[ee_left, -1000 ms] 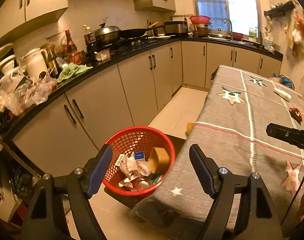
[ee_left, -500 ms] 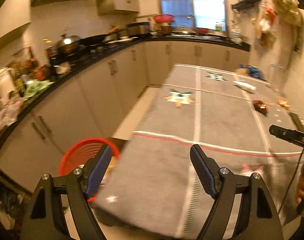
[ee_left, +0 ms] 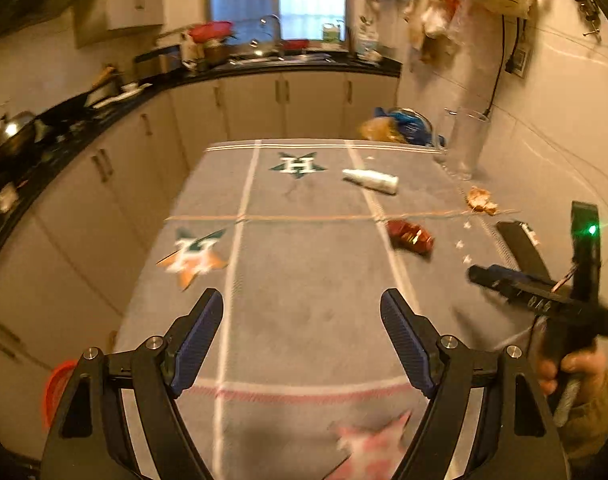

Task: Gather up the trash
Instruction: 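Move both tools back over the table toward the spray bottle and snack bag, then grasp the white spray bottle with the left tool while the right tool grasps the red-brown snack bag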

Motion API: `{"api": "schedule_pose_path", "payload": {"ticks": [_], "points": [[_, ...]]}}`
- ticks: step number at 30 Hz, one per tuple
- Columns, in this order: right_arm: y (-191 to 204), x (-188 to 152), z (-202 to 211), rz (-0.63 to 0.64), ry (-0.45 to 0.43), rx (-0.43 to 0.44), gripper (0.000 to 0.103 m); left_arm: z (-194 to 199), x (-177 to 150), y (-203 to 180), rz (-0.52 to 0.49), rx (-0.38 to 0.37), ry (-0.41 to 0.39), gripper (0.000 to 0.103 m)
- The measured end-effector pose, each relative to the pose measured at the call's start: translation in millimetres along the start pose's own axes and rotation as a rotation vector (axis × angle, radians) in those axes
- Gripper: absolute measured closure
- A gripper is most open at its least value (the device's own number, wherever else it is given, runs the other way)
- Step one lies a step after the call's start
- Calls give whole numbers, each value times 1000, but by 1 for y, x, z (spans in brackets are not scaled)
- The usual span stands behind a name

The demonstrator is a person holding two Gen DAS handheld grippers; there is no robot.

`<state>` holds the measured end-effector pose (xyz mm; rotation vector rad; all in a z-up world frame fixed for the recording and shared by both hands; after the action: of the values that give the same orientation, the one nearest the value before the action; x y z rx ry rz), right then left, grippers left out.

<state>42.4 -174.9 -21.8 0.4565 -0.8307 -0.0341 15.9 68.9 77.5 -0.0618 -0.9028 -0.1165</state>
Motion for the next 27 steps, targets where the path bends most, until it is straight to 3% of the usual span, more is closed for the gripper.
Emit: {"api": "schedule_pose_path", "payload": {"ticks": [10, 18, 19, 21, 23, 27], "points": [[12, 35, -73, 108, -21, -8, 26, -120, 79, -21, 121, -106, 77, 23], [17, 38, -103, 131, -2, 27, 27, -229, 93, -39, 258, -175, 203, 23], [17, 38, -104, 133, -4, 28, 28, -240, 93, -42, 267, -181, 218, 23], [18, 37, -107, 137, 6, 33, 50, -262, 94, -50, 290, -192, 240, 23], [17, 35, -108, 130, 12, 41, 65, -277, 96, -54, 309, -193, 253, 23], [16, 35, -103, 120, 2, 63, 76, -302, 99, -66, 338, -200, 277, 23]]}}
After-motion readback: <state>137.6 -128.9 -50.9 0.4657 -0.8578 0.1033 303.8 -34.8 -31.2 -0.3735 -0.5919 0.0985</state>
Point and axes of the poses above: each gripper's, at about its wrist camera, not at the fingertips, and z roughly against the way its jaws point, y to its left, x to its top, the point moved 4 cm from there along -z, roughly the way its jaws point, and after that the axes turned 7 degrees about -y, right-handed, at the moved point
